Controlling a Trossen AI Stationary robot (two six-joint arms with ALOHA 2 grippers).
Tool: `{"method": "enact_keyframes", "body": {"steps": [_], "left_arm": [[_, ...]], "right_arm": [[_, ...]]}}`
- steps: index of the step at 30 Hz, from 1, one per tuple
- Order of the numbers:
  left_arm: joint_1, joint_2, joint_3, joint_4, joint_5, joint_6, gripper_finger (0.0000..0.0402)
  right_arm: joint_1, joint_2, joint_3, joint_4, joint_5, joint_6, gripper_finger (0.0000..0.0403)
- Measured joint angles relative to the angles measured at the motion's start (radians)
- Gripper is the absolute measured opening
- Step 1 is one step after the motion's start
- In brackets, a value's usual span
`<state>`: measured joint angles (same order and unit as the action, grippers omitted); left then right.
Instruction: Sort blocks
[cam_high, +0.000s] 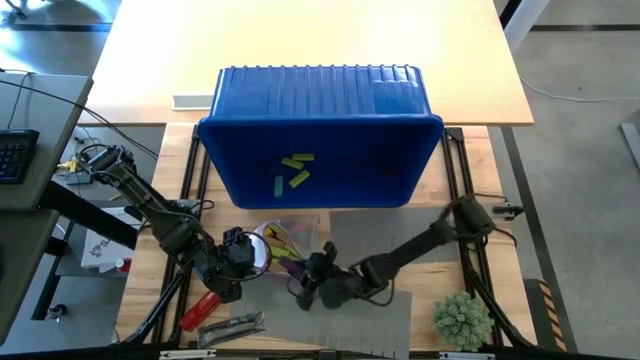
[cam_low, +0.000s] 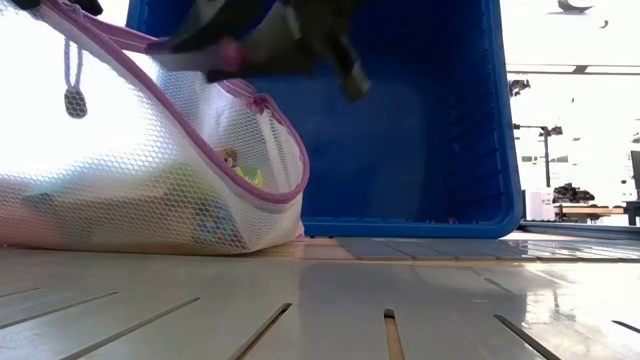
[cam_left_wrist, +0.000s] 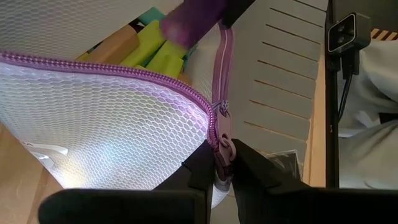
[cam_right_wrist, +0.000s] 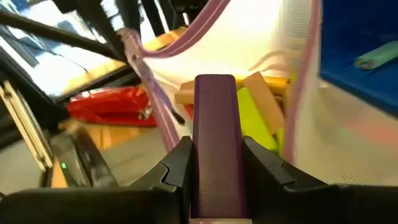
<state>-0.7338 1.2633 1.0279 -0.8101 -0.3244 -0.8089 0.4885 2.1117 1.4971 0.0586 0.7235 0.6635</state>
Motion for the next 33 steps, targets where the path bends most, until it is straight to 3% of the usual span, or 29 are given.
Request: {"method": "enact_keyframes", "body": {"steps": [7, 16, 21, 24, 27, 33], "left_arm": [[0.000, 0.000, 0.000, 0.000, 0.000, 0.000, 0.0024], [0.000, 0.000, 0.000, 0.000, 0.000, 0.000, 0.0024], [0.000, 0.000, 0.000, 0.000, 0.000, 0.000, 0.0024], [0.000, 0.000, 0.000, 0.000, 0.000, 0.000, 0.0024], [0.000, 0.000, 0.000, 0.000, 0.000, 0.000, 0.0024], [0.000, 0.000, 0.000, 0.000, 0.000, 0.000, 0.0024]], "right_arm": [[-0.073, 0.050, 0.066, 0.022, -0.091, -0.014, 0.0093], [-0.120, 0.049, 0.193, -0.149, -0.164, -0.008, 0.0194], [-0.122, 0.050, 0.287, -0.364, -0.151, -0.009, 0.0213], [-0.117, 0.050, 0.379, -0.514, -0.080, -0.048, 0.0214], [-0.106, 0.050, 0.494, -0.729, 0.003, -0.078, 0.0214], [-0.134, 0.049, 0.676, -1.174, 0.081, 0.010, 0.0215]]}}
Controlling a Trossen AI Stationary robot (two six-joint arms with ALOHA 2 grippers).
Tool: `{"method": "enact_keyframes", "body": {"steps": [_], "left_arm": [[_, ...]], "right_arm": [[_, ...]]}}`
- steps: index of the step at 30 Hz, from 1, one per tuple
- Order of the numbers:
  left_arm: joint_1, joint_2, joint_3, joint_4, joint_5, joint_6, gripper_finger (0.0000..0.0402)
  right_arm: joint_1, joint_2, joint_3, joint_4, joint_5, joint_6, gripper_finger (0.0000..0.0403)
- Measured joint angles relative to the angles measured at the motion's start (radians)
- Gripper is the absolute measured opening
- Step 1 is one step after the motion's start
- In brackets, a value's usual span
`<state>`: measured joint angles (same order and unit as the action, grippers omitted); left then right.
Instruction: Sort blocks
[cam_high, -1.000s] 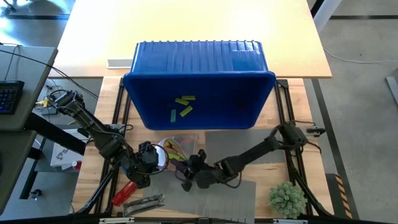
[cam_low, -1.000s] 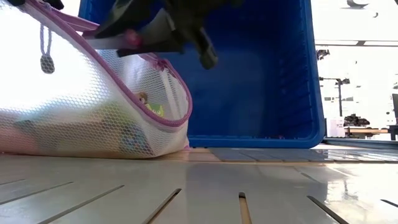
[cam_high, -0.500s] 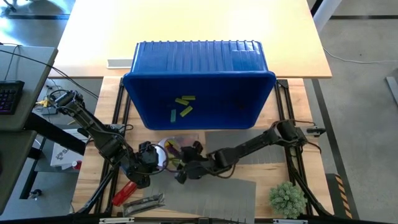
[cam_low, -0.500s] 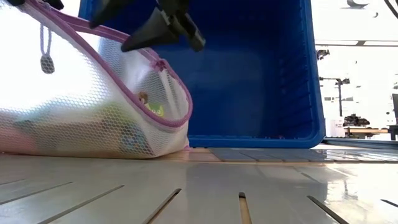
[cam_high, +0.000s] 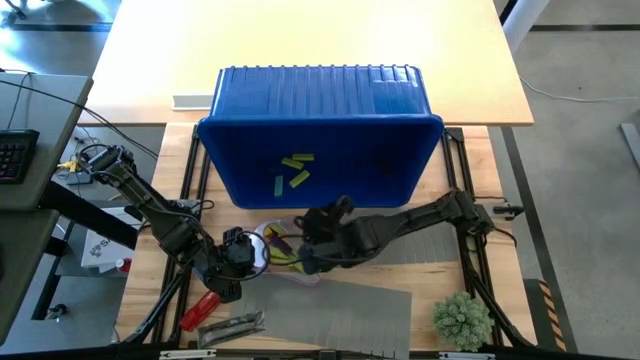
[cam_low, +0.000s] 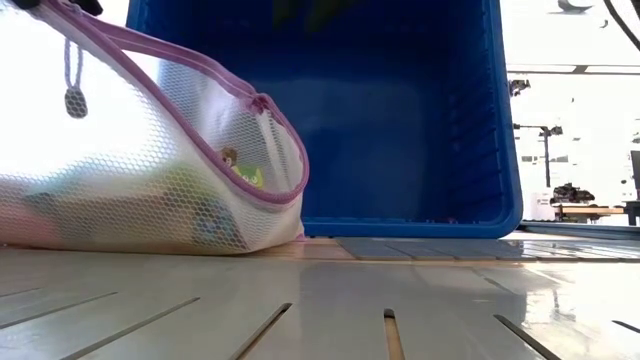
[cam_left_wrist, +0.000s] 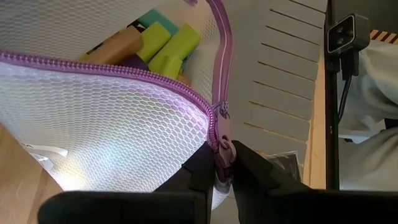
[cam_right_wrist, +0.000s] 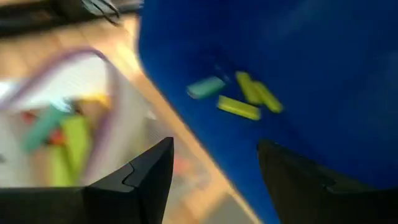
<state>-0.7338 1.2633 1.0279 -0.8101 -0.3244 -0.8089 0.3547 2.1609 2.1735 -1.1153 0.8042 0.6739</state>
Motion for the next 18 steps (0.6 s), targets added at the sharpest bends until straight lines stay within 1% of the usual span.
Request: {"method": "enact_keyframes", "body": {"steps": [4, 7, 8, 9, 12, 14, 18], "left_arm": [[0.000, 0.000, 0.000, 0.000, 0.000, 0.000, 0.0024], [0.000, 0.000, 0.000, 0.000, 0.000, 0.000, 0.0024], [0.000, 0.000, 0.000, 0.000, 0.000, 0.000, 0.0024], [0.000, 0.000, 0.000, 0.000, 0.000, 0.000, 0.0024], [0.000, 0.000, 0.000, -0.001, 0.000, 0.000, 0.0024], [0.000, 0.000, 0.000, 0.000, 0.000, 0.000, 0.0024], [0.000, 0.000, 0.000, -0.001, 0.000, 0.000, 0.0024]], "right_arm": [[-0.023, 0.000, 0.068, -0.244, 0.021, 0.035, 0.0215], [-0.082, -0.001, 0.069, -0.453, 0.026, 0.126, 0.0215], [-0.112, -0.001, 0.051, -0.463, 0.014, 0.142, 0.0215], [-0.141, -0.009, 0.019, -0.442, -0.018, 0.121, 0.0215], [-0.231, -0.023, -0.081, -0.347, -0.145, 0.011, 0.0215], [-0.294, -0.026, -0.153, -0.309, -0.205, -0.028, 0.0215], [-0.426, -0.026, -0.305, -0.213, -0.275, -0.078, 0.0215]]}}
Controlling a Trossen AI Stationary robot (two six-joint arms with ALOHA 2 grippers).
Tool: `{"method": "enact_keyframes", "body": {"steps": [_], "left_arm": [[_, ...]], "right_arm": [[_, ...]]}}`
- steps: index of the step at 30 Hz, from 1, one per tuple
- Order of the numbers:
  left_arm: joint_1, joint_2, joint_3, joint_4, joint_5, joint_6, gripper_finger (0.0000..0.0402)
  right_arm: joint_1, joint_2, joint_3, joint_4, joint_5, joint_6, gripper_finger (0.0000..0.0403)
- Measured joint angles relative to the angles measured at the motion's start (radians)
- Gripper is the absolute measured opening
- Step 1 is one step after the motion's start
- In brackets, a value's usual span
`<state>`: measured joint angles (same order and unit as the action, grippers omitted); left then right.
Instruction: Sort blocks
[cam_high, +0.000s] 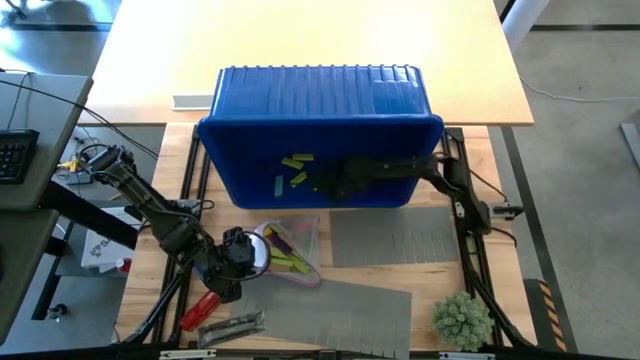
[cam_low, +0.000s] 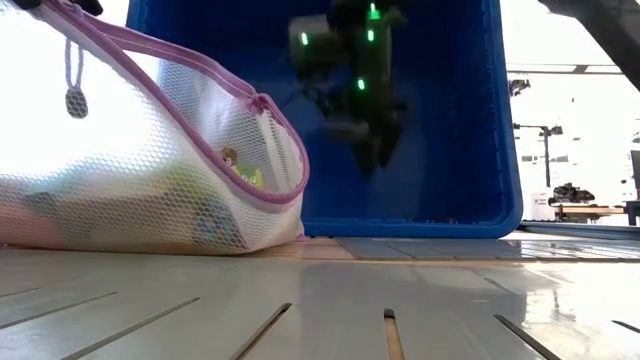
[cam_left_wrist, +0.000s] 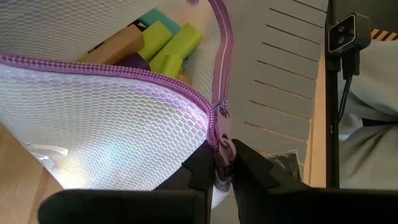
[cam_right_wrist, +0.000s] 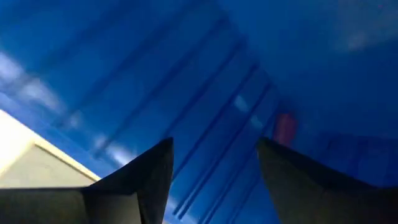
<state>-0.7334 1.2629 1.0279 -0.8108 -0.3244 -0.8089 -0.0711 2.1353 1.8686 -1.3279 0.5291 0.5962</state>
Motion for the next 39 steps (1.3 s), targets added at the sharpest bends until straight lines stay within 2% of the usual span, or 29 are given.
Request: {"method": "enact_keyframes", "body": {"steps": [4, 9, 12, 14, 24, 32, 36, 39], "left_arm": [[0.000, 0.000, 0.000, 0.000, 0.000, 0.000, 0.0024], [0.000, 0.000, 0.000, 0.001, 0.000, 0.000, 0.0024], [0.000, 0.000, 0.000, 0.001, 0.000, 0.000, 0.0024], [0.000, 0.000, 0.000, 0.000, -0.003, 0.000, 0.0024], [0.000, 0.000, 0.000, 0.000, -0.021, 0.000, 0.0024], [0.000, 0.000, 0.000, 0.000, -0.020, 0.000, 0.0024], [0.000, 0.000, 0.000, 0.000, -0.020, 0.000, 0.0024], [0.000, 0.000, 0.000, 0.001, -0.019, 0.000, 0.0024]], "right_arm": [[-0.098, 0.000, -0.091, 0.073, -0.093, -0.021, 0.0215], [-0.216, -0.009, -0.150, 0.088, -0.122, -0.027, 0.0215], [-0.277, -0.024, -0.189, 0.091, -0.199, -0.022, 0.0215], [-0.304, -0.029, -0.219, 0.090, -0.211, -0.034, 0.0215], [-0.388, -0.035, -0.247, 0.040, -0.199, -0.091, 0.0215], [-0.447, -0.035, -0.248, -0.074, -0.205, -0.093, 0.0215], [-0.439, -0.035, -0.248, -0.025, -0.213, -0.078, 0.0215], [-0.426, -0.035, -0.248, 0.030, -0.271, -0.062, 0.0215]]}}
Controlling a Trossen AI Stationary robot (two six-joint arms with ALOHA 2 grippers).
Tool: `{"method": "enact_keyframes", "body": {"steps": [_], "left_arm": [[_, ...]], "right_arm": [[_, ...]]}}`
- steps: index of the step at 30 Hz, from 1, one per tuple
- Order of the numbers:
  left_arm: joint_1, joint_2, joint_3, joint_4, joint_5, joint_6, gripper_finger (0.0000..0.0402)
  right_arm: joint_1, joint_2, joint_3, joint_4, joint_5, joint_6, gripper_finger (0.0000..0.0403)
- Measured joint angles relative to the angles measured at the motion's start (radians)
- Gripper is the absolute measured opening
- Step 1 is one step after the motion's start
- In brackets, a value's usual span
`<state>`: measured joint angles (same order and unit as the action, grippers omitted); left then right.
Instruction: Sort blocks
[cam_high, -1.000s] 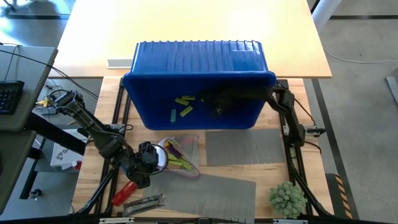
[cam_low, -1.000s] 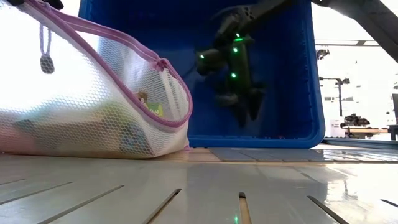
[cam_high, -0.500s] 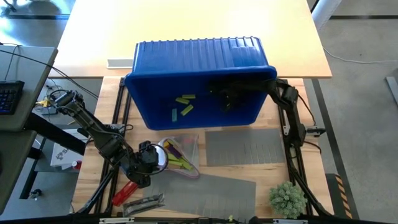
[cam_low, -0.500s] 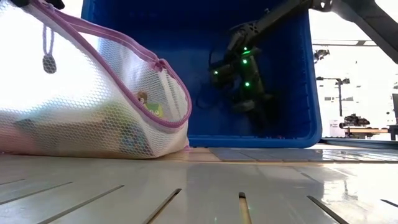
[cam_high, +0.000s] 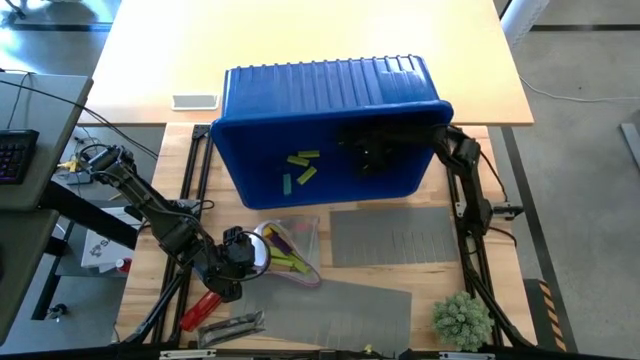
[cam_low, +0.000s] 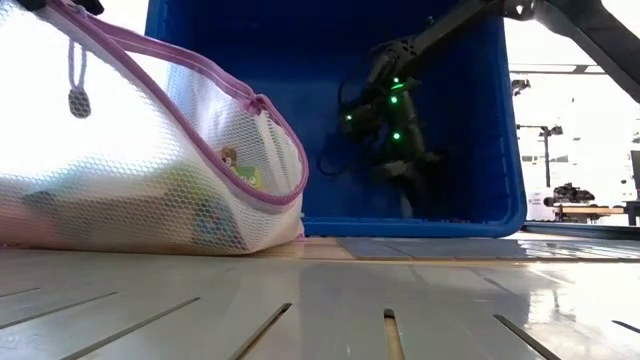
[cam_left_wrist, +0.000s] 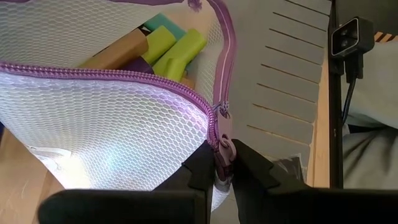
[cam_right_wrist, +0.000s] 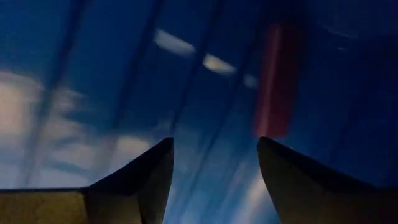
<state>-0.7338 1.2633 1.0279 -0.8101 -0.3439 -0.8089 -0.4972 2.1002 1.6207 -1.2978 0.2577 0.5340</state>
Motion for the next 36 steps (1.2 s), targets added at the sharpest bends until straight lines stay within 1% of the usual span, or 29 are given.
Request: {"method": "enact_keyframes", "body": {"steps": [3, 5, 6, 9, 11, 15, 21, 22, 24, 28, 32, 36], "left_arm": [[0.000, 0.000, 0.000, 0.000, 0.001, 0.000, 0.0024], [0.000, 0.000, 0.000, 0.000, 0.001, 0.000, 0.0024], [0.000, 0.000, 0.000, 0.000, 0.001, 0.000, 0.0024], [0.000, 0.000, 0.000, 0.000, 0.001, 0.000, 0.0024], [0.000, 0.000, 0.000, 0.000, 0.001, 0.000, 0.0024], [0.000, 0.000, 0.000, 0.000, 0.001, 0.000, 0.0024], [0.000, 0.000, 0.000, 0.000, 0.001, 0.000, 0.0024], [0.000, 0.000, 0.000, 0.000, 0.001, 0.000, 0.0024], [0.000, 0.000, 0.000, 0.000, 0.001, 0.000, 0.0024], [0.000, 0.000, 0.000, 0.000, -0.001, 0.000, 0.0024], [0.000, 0.000, 0.000, 0.000, -0.001, 0.000, 0.0024], [0.000, 0.000, 0.000, 0.000, 0.000, 0.000, 0.0024]], "right_arm": [[0.019, 0.000, 0.000, 0.046, -0.018, 0.012, 0.0215], [0.039, 0.000, 0.000, 0.054, 0.016, 0.045, 0.0215], [0.057, 0.000, 0.000, 0.053, 0.064, 0.090, 0.0215], [0.119, 0.000, -0.002, 0.038, 0.274, 0.267, 0.0205], [0.153, -0.001, -0.026, 0.070, 0.341, 0.383, 0.0191], [0.200, 0.000, -0.107, 0.104, 0.435, 0.660, 0.0139], [0.233, 0.000, -0.215, 0.120, 0.509, 0.993, 0.0034], [0.230, 0.001, -0.220, 0.122, 0.518, 1.023, 0.0018], [0.221, 0.001, -0.226, 0.154, 0.552, 1.045, 0.0006], [0.187, 0.000, -0.226, 0.184, 0.582, 1.105, 0.0017], [0.138, 0.000, -0.228, 0.189, 0.578, 1.115, 0.0013], [0.102, 0.000, -0.229, 0.196, 0.525, 1.126, 0.0002]]}}
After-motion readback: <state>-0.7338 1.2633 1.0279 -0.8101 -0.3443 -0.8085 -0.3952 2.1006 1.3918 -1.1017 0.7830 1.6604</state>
